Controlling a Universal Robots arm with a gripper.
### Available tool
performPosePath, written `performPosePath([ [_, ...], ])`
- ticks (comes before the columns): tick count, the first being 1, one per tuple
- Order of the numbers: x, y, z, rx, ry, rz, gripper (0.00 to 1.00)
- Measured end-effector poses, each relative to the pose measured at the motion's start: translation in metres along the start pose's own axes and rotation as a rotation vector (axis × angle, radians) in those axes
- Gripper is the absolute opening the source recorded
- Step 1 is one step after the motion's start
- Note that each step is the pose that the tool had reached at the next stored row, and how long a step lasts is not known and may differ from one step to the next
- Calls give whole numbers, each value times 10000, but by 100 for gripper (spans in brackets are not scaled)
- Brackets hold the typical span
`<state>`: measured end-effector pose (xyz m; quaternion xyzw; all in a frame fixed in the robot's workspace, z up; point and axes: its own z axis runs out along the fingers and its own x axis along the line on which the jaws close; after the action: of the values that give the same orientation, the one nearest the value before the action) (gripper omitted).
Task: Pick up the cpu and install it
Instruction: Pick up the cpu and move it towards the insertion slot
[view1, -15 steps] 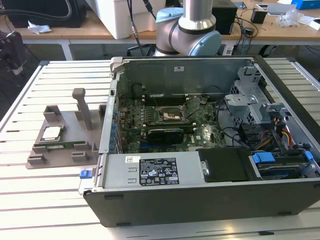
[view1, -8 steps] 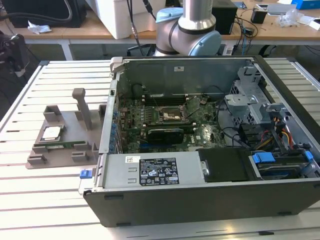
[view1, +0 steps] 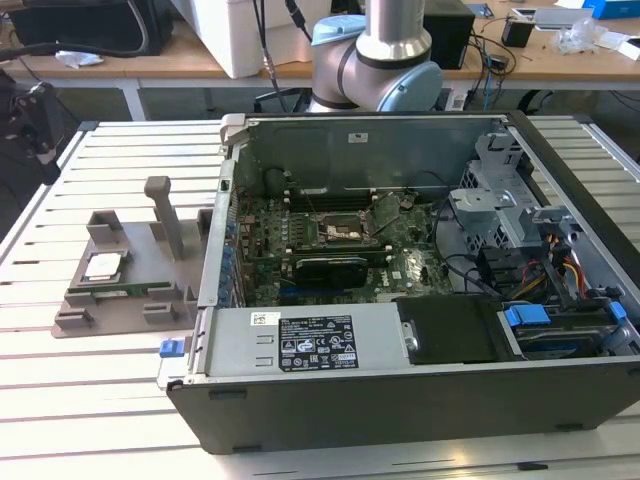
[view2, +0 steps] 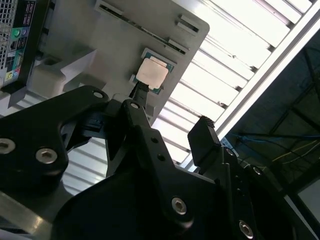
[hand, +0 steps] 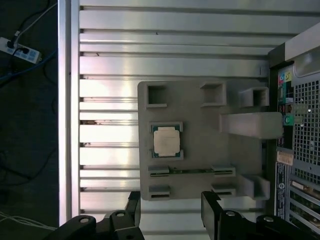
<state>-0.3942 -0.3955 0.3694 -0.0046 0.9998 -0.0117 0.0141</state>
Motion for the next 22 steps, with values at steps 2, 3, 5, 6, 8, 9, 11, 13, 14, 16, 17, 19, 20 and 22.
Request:
performPosePath([
  [2,1,1,28,0,1,0,60],
  [3,1,1,45,-1,1,0,60],
  [5,2,2,75,0,1,0,60],
  [6,2,2,85,-1,2,0,60],
  [8,3,3,122,-1,3,0,60],
  [9,4,3,134,0,3,0,60],
  [11,5,4,170,-1,3,0,60],
  [13,6,5,202,-1,3,0,60],
  [14,6,5,212,0,3,0,60],
  [16,7,6,235,-1,3,0,60],
  [17,7,6,244,-1,3,1,60],
  [19,8,7,274,-1,3,0,60],
  [20,8,7,292,-1,3,0,60],
  [22,9,8,335,-1,3,0,60],
])
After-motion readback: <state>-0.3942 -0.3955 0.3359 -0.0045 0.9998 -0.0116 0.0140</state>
